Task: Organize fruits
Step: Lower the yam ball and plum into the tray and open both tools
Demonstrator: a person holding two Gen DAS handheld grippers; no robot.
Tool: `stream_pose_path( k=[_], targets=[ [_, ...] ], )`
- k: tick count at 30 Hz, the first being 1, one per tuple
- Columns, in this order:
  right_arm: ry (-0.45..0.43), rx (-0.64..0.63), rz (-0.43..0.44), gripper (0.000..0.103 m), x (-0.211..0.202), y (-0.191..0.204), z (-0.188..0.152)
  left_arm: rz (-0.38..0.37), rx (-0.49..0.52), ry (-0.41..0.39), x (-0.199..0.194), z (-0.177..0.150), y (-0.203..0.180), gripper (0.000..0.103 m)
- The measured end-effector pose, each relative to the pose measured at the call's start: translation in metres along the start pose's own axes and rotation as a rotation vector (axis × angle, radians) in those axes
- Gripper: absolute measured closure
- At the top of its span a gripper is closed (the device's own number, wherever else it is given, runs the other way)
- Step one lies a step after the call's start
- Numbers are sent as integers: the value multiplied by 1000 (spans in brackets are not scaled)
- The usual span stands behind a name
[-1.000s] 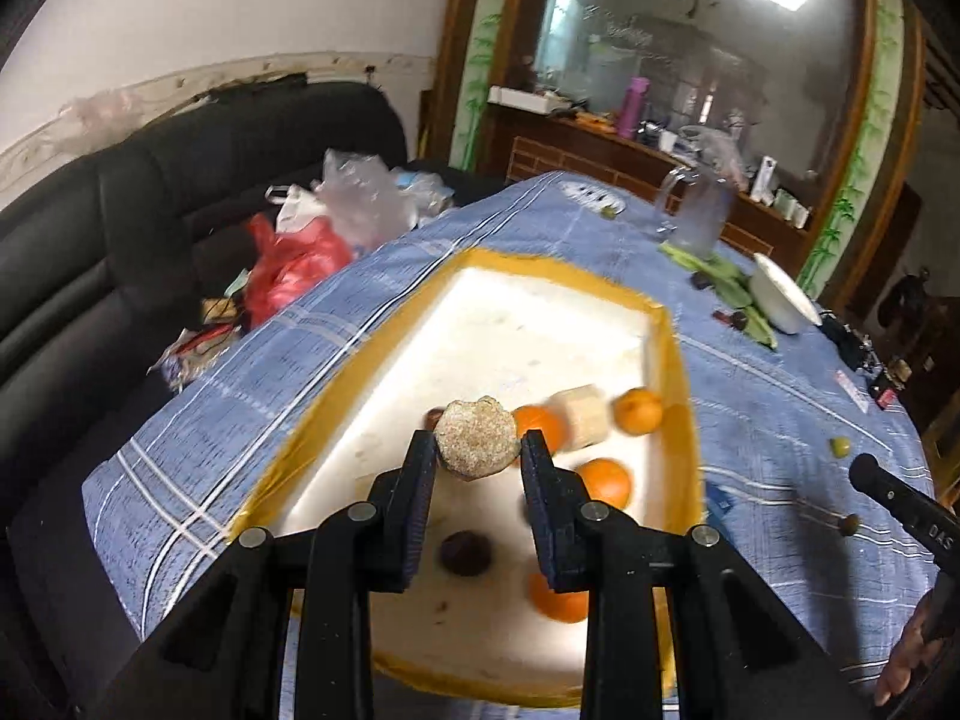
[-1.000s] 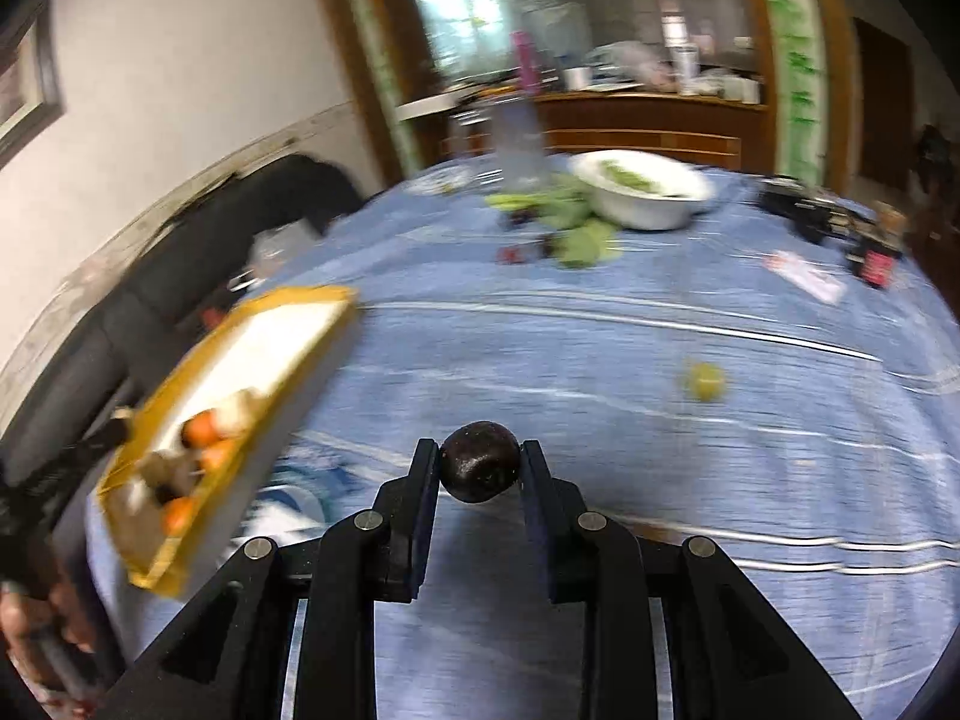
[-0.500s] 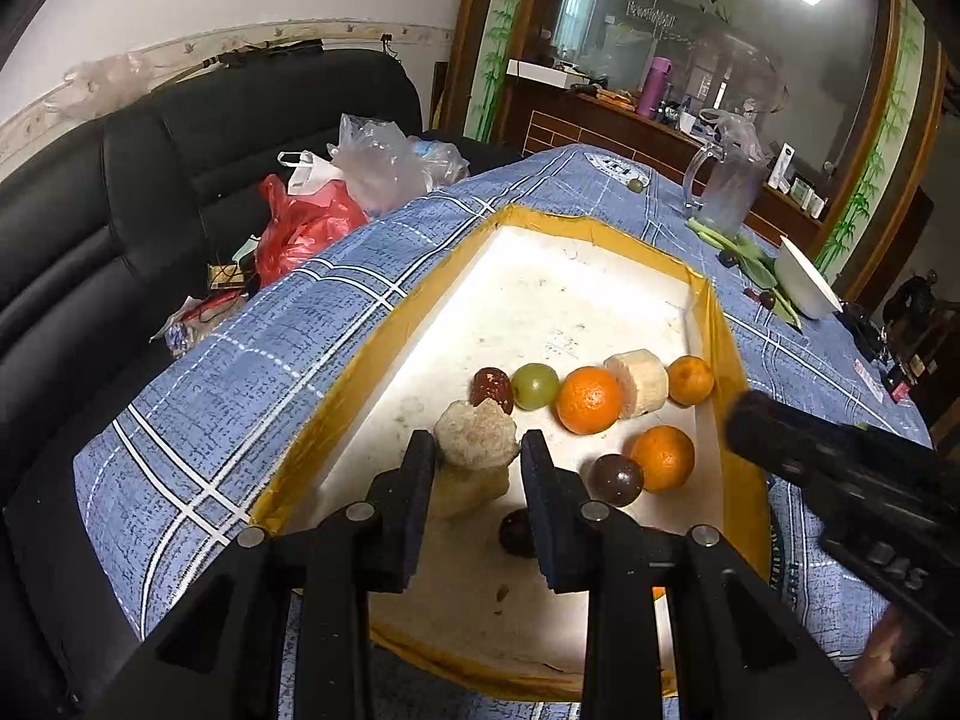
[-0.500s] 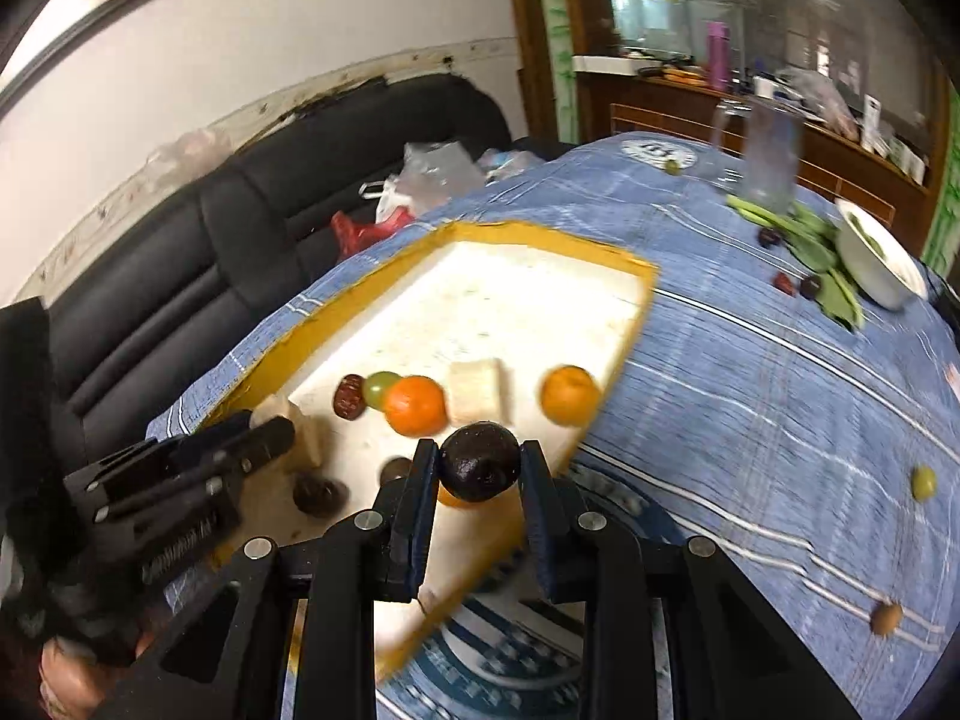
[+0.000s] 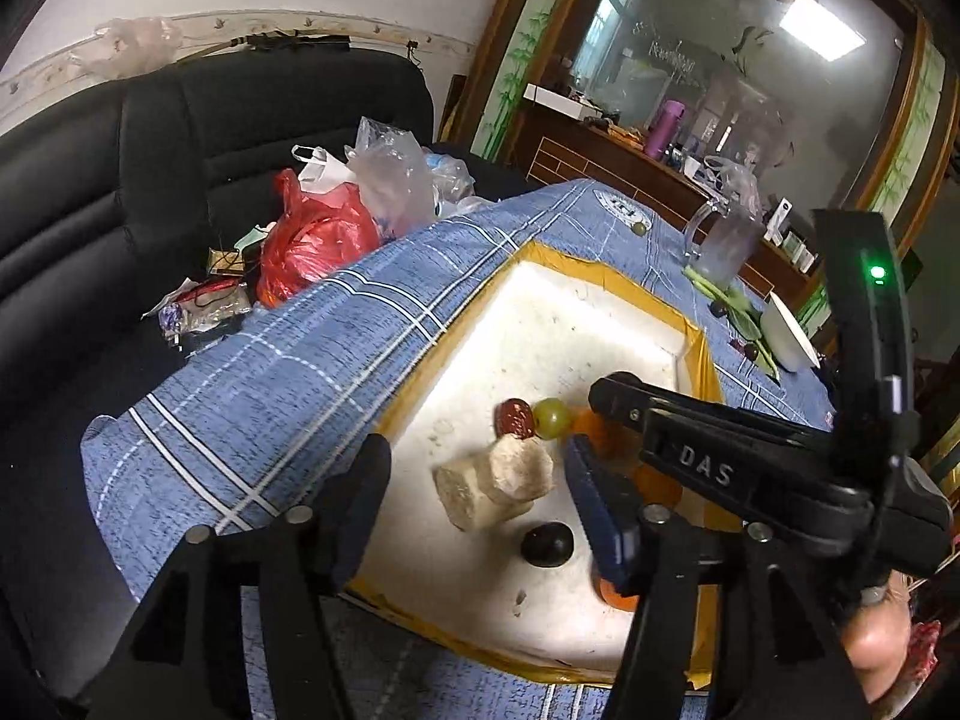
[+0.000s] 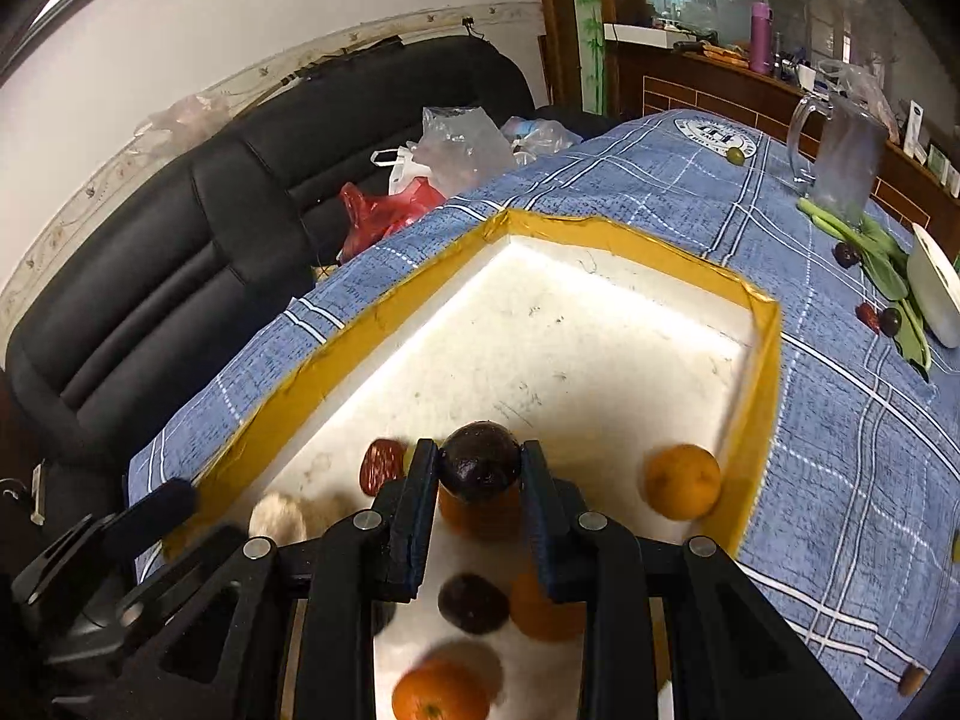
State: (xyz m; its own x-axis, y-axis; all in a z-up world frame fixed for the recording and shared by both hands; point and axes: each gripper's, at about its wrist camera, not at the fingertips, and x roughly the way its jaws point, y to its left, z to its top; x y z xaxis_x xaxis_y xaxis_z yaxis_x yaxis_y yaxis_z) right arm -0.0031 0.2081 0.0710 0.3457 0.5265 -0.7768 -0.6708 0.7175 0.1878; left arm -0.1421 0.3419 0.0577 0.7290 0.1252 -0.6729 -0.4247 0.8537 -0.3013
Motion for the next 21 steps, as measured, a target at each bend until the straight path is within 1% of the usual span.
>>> stream_pose_path(
  k=[1,3,5,6,9,13,16,21],
  targets=[
    [0,6,0,72,2,1,2,0,-4,-1,-1,1,2,38],
    [-1,14,8,67,1,0,2,2,-16,-3,-1,1,5,34],
    [-12,21,9,57,-2,0,3,0,-33,-1,-2,1,9,33],
    [-20,24,8,55,-4,0,3,-2,-40,4,-1,1,11,33],
    [-38,30,5,54,-13,-2,2,-6,-52,17,1,1,11,32],
    [-56,45,3,53,-29,-9,-4,-15,-46,15,-3,1,7,31],
    [-73,62,0,48,-44,-17,-14,-20,-31,9,-7,0,0,30],
    [-108,93,-14,47,-73,-34,-36,-31,-3,16,-11,-3,-14,29]
  ],
)
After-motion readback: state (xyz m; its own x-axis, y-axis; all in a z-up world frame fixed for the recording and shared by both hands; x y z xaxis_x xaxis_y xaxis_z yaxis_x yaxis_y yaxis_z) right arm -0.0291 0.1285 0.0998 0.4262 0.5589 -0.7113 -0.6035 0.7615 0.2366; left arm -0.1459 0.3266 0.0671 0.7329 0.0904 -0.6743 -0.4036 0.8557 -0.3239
